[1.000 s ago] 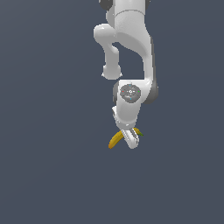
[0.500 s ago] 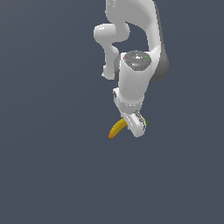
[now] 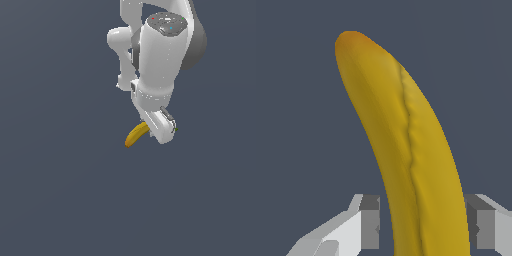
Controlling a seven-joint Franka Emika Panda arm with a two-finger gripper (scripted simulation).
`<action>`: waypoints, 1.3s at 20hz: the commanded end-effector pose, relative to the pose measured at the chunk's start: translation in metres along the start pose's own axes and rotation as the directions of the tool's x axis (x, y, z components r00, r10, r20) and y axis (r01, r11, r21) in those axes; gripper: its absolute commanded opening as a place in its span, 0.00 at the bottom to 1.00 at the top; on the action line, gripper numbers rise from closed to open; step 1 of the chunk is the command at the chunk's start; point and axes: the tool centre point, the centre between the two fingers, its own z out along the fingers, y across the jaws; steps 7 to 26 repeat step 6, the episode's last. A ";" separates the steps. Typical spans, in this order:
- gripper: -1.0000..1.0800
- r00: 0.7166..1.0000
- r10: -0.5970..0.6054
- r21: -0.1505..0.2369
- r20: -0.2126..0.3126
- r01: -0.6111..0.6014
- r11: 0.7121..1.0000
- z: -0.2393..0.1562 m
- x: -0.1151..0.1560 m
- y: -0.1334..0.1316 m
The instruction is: Pick up the object and move it to a goal position.
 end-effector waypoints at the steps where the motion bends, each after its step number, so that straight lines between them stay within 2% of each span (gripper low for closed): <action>1: 0.00 1.000 0.000 0.001 0.000 0.000 1.000 -0.011 0.000 -0.001; 26: 0.00 1.000 -0.001 0.001 0.000 0.001 1.000 -0.019 -0.001 -0.001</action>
